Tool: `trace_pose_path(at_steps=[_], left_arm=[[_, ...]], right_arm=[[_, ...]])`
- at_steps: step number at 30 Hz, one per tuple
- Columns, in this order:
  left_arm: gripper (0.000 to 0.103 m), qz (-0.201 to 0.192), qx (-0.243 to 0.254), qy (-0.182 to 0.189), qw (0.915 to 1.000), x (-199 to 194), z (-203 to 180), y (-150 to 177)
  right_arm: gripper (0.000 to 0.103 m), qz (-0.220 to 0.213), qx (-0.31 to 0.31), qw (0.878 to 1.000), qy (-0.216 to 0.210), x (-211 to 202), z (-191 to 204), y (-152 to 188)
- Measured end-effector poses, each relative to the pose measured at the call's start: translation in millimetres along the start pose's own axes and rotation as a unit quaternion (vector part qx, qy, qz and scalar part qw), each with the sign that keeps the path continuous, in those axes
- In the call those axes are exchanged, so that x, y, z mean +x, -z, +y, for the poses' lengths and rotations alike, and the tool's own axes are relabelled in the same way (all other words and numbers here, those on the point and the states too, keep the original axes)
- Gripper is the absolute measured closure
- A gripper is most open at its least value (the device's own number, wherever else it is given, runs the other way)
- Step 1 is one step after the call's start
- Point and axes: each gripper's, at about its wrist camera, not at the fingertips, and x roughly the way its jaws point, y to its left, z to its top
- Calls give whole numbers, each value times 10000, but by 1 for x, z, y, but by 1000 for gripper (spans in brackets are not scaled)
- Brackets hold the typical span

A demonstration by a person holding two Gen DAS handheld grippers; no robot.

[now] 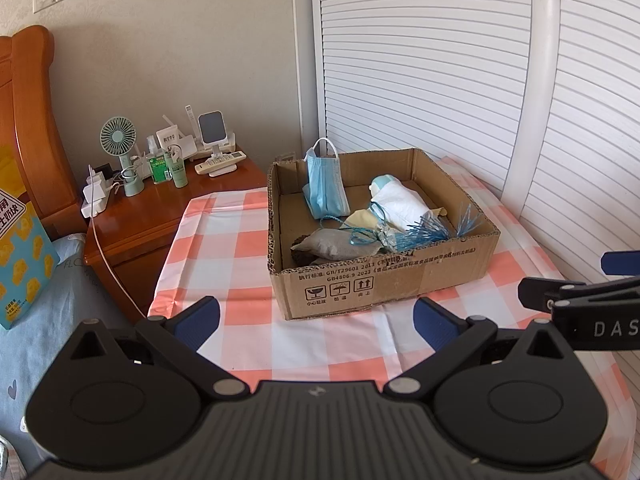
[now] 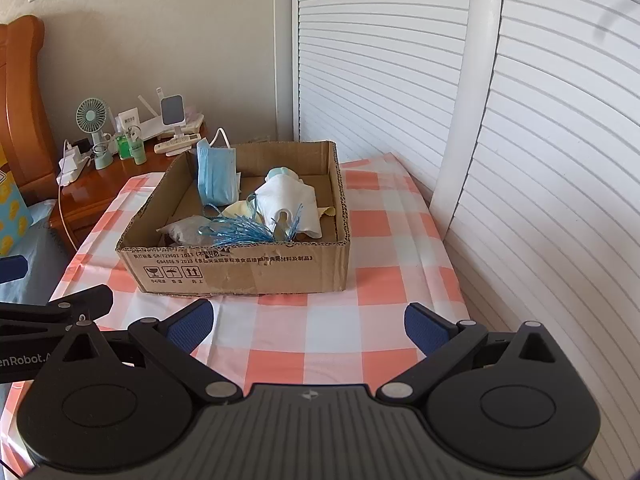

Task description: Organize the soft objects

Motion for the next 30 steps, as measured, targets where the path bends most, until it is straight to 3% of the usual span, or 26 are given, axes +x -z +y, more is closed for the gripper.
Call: trace_pose_path(at_steps=[30], left_arm=[[1, 4, 8, -3, 10000, -2, 1, -1]], right_arm=[[0, -20, 3, 10000, 22, -1, -2, 2]])
